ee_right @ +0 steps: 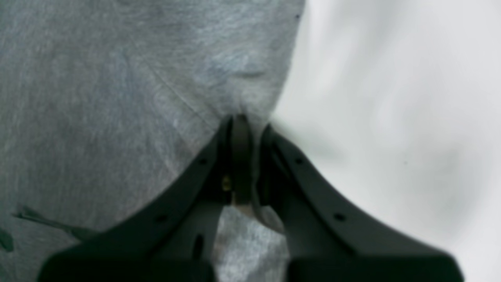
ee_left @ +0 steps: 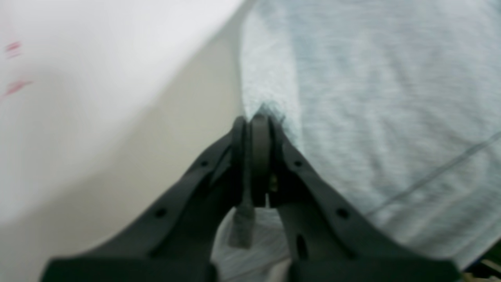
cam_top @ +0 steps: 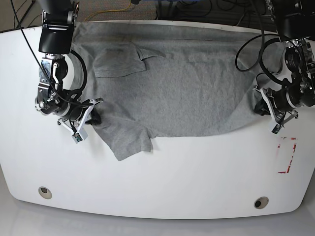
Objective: Layout the t-shirt on the table in an organized manner, then fold the t-shirt properly
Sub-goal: 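Lift the hem with both grippers and fold it over toward the collar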
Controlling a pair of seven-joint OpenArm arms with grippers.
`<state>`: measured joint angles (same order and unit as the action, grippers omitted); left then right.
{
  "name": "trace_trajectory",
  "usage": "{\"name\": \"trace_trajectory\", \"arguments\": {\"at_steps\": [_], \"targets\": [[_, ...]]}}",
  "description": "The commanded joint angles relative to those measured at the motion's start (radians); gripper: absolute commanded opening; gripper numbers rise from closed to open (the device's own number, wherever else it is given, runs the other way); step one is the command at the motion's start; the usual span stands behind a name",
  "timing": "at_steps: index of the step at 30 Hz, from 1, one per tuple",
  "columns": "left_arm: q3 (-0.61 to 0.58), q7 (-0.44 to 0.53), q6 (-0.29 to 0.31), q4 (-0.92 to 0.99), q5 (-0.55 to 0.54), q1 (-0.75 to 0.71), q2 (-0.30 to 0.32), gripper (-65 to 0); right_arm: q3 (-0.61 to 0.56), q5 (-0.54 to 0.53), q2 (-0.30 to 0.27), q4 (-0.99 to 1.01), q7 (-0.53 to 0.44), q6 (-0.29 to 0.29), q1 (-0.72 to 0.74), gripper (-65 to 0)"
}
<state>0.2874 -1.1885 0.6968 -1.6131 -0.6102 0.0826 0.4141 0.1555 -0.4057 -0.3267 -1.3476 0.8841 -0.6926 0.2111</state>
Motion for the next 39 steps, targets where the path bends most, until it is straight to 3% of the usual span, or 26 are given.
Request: {"name": "trace_trajectory", "arguments": {"at_steps": [1,11,23,39], "targets": [[-0.001,0.023,0.001,-0.017,-0.024,0.042,0.038,-65.0,0.003,-0.012,-0.016,-0.020,-0.021,-0.006,0.035,-64.8],[-0.003,0.025,0.001,-0.014,-0.024,0.125,0.087,-65.0,0.003,-0.011,-0.019,-0.020,-0.021,-0.006,0.073,-64.7],[-0.003,0.025,0.001,-0.013,0.138,0.187,0.081,-65.0,0.003,-0.011,-0.019,-0.017,-0.021,-0.006,0.104,-64.7],[-0.001,0.071,0.001,-0.016,0.154,0.182,0.087,-65.0,0.006,-0.017,-0.022,-0.056,0.024,-0.006,0.101,-64.7]]}}
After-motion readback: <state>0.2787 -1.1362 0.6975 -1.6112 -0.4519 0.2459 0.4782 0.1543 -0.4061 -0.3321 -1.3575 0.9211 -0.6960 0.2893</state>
